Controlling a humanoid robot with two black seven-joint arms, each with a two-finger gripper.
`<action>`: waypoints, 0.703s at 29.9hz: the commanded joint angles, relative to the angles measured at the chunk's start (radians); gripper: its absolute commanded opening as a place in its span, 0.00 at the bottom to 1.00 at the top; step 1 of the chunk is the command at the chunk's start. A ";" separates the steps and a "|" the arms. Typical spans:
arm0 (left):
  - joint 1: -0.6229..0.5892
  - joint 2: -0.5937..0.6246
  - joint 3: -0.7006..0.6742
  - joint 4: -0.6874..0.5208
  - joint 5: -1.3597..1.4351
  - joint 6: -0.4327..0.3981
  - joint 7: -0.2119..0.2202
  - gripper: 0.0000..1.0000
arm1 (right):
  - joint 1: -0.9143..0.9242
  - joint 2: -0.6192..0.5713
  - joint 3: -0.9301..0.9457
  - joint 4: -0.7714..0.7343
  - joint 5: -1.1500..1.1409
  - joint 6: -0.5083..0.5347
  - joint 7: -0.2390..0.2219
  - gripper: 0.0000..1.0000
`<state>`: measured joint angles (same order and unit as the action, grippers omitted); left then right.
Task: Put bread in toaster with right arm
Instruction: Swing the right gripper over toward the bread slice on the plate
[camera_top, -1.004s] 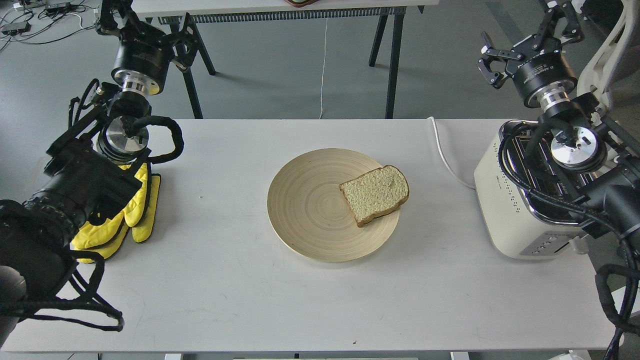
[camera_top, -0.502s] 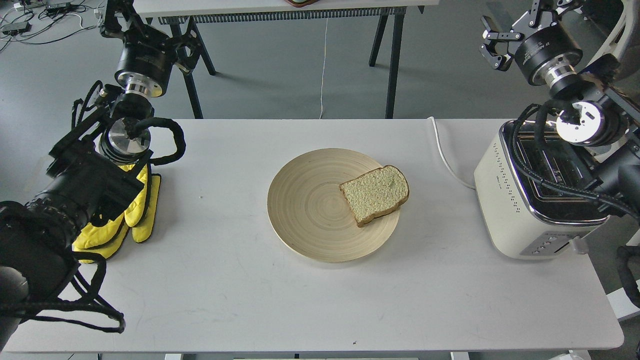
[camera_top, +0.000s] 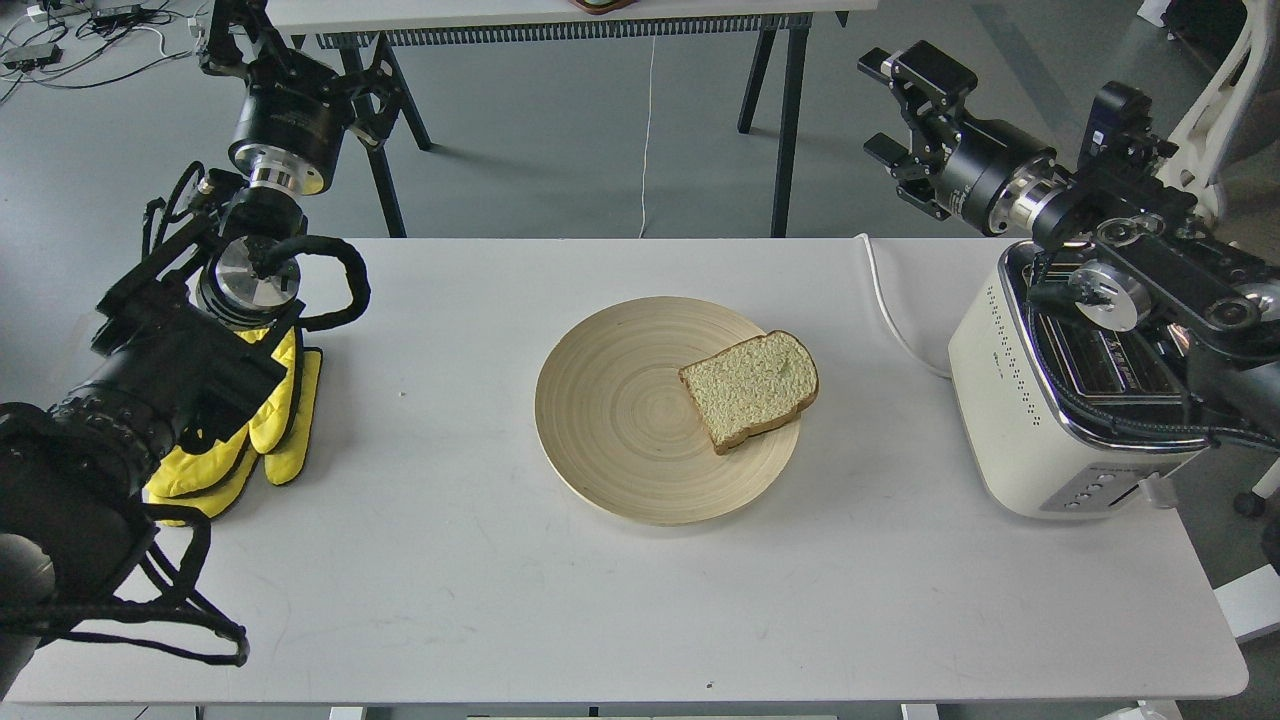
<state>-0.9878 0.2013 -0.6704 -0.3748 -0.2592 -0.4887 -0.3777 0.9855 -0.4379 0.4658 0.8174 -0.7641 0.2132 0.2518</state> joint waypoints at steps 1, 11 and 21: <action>0.000 0.000 0.000 -0.001 0.000 0.000 -0.001 1.00 | 0.001 0.011 -0.090 0.003 -0.096 -0.035 0.000 0.99; 0.000 -0.002 0.000 -0.001 0.000 0.000 -0.001 1.00 | -0.001 0.116 -0.346 -0.006 -0.204 -0.195 -0.014 0.99; 0.000 -0.005 0.002 -0.001 0.002 0.000 -0.001 1.00 | -0.008 0.143 -0.544 -0.081 -0.250 -0.290 -0.031 0.98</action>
<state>-0.9878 0.1966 -0.6692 -0.3759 -0.2583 -0.4887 -0.3790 0.9872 -0.2968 -0.0638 0.7530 -1.0131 -0.0726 0.2182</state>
